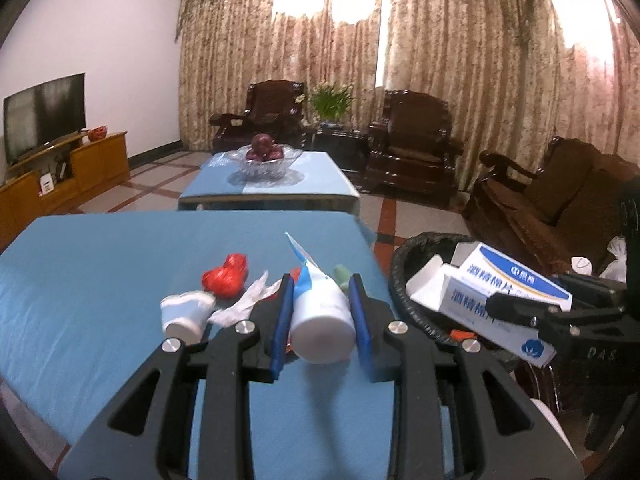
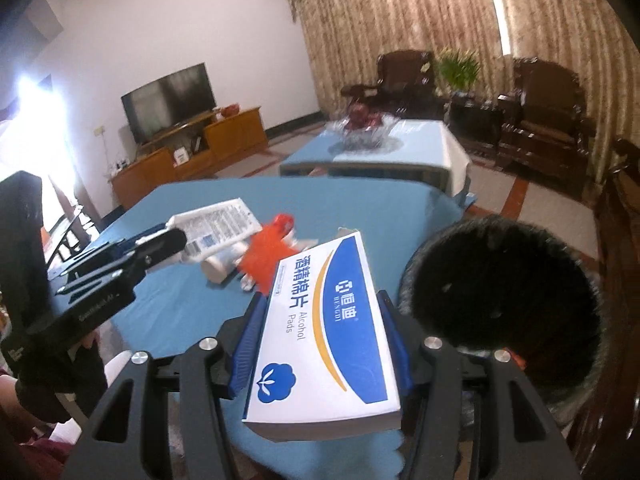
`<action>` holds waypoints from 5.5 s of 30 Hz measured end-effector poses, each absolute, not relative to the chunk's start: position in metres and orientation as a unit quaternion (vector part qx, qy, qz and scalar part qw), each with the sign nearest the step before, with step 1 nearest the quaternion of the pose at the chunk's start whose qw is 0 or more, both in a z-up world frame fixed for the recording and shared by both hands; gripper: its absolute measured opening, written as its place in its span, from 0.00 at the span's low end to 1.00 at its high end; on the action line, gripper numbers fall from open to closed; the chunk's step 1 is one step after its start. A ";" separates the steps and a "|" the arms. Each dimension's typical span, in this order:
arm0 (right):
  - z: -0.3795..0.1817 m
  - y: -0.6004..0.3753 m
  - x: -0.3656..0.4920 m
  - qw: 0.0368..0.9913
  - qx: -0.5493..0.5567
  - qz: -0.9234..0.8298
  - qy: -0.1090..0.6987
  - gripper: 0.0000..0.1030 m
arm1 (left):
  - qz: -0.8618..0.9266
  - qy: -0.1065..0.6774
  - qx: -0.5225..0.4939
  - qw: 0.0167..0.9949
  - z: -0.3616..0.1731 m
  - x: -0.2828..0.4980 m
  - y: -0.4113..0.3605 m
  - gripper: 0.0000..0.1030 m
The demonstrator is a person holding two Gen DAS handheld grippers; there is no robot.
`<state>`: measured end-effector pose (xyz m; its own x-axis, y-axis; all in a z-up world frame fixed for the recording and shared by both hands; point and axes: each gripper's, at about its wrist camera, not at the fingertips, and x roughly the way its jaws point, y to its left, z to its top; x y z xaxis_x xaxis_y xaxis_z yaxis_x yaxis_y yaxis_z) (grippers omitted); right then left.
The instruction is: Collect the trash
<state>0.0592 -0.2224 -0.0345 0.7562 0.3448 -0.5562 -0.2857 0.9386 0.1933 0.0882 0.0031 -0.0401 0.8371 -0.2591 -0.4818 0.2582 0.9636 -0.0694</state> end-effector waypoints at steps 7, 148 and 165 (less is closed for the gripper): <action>-0.016 -0.260 0.062 0.953 0.046 0.115 0.276 0.53 | -0.175 0.241 0.003 0.954 -0.031 0.100 -0.034 0.26; -0.054 -0.220 0.131 0.957 0.031 0.141 0.251 0.13 | -0.150 0.273 0.000 0.950 -0.071 0.153 -0.017 0.08; -0.053 -0.325 0.128 0.966 0.044 0.023 0.255 0.13 | -0.245 0.255 0.007 0.935 -0.070 0.179 -0.123 0.08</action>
<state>0.1278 -0.3249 -0.0526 0.8688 0.0676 -0.4906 -0.0228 0.9950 0.0968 0.1788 -0.1228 -0.0696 0.7494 -0.4549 -0.4811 0.4620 0.8798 -0.1121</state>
